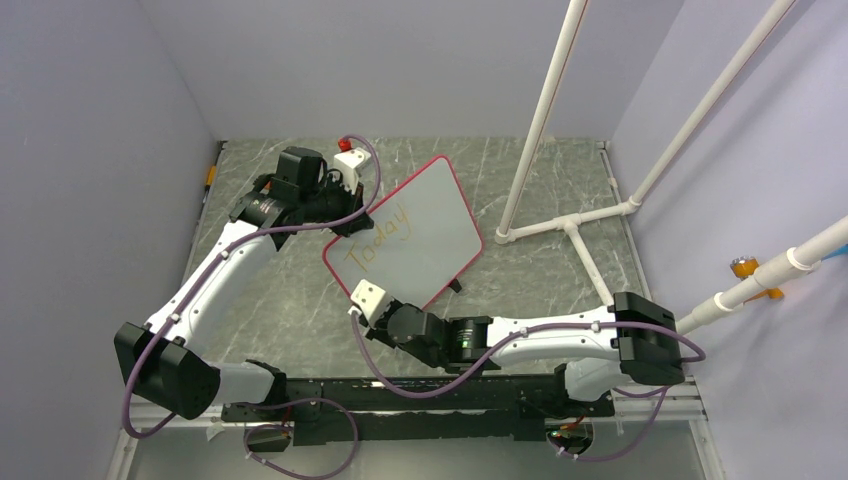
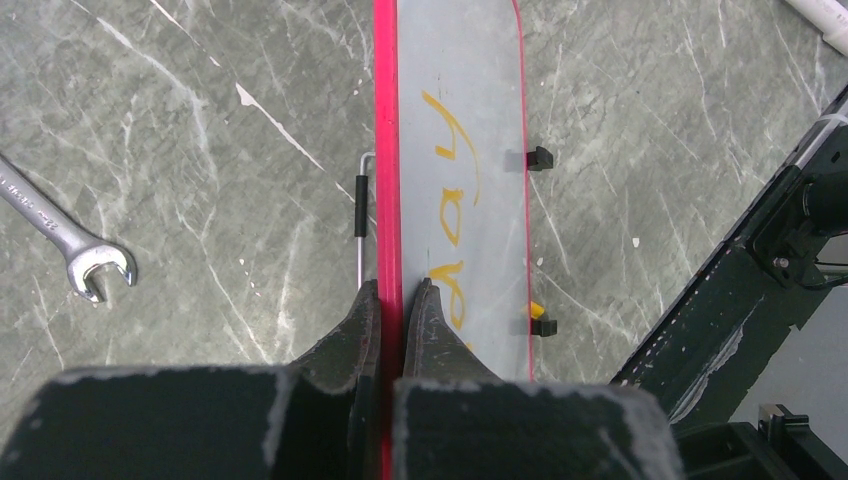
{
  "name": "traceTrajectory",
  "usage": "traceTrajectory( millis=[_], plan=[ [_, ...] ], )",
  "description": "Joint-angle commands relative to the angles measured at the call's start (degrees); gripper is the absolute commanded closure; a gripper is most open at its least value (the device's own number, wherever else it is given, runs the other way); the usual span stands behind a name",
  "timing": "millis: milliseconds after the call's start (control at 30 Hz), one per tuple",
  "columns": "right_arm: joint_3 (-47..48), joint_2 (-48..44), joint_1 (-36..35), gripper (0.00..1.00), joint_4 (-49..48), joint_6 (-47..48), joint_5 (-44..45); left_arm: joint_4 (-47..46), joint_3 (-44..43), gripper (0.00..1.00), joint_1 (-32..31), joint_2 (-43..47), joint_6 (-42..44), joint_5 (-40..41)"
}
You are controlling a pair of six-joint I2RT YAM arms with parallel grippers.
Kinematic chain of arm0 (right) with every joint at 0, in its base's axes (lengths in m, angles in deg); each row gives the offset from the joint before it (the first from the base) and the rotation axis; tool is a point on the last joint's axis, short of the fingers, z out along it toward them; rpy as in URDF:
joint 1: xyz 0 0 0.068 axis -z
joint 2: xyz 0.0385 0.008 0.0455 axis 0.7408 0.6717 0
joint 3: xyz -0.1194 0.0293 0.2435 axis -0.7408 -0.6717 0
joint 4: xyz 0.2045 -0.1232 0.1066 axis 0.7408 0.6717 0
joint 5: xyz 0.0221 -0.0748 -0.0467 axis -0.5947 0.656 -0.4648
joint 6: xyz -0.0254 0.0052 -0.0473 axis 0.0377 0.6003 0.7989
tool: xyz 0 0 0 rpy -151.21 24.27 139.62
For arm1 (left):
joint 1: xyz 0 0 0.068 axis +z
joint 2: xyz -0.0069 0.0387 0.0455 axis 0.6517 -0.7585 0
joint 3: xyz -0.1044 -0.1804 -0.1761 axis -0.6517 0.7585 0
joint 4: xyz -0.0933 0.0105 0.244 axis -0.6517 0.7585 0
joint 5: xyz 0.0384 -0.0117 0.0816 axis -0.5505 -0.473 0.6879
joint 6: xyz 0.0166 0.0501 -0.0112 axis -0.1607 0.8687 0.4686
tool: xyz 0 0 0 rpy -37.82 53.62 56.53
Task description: Write a sentence on the whiteboard
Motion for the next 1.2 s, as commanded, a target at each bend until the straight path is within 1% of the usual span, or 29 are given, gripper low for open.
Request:
traceTrajectory(
  millis=[0,233,433,700,867,1167],
  plan=[
    [2.9,1.6,0.7,1.0,-1.4,1.7,4.6,2.8,1.1,1.0,-0.2,-1.0,5.8,10.2],
    [3.5,2.3,1.2,1.0,-0.3,0.4,7.4,3.0,1.1,1.0,-0.1,-1.1,5.8,10.2],
    [3.2,2.1,1.5,1.0,1.4,-0.9,7.8,2.9,1.1,1.0,-0.1,-1.1,5.8,10.3],
    [1.0,0.9,1.4,1.0,3.4,-2.7,6.7,3.0,1.1,1.0,-0.1,-1.1,5.8,10.5],
    [-0.8,-0.2,1.5,1.0,4.5,-6.0,6.0,2.9,1.1,1.0,-0.1,-1.1,5.9,10.5],
    [-2.1,-0.8,1.4,1.0,4.6,-7.6,3.4,2.9,1.1,1.0,-0.1,-1.2,5.9,10.7]
  ],
)
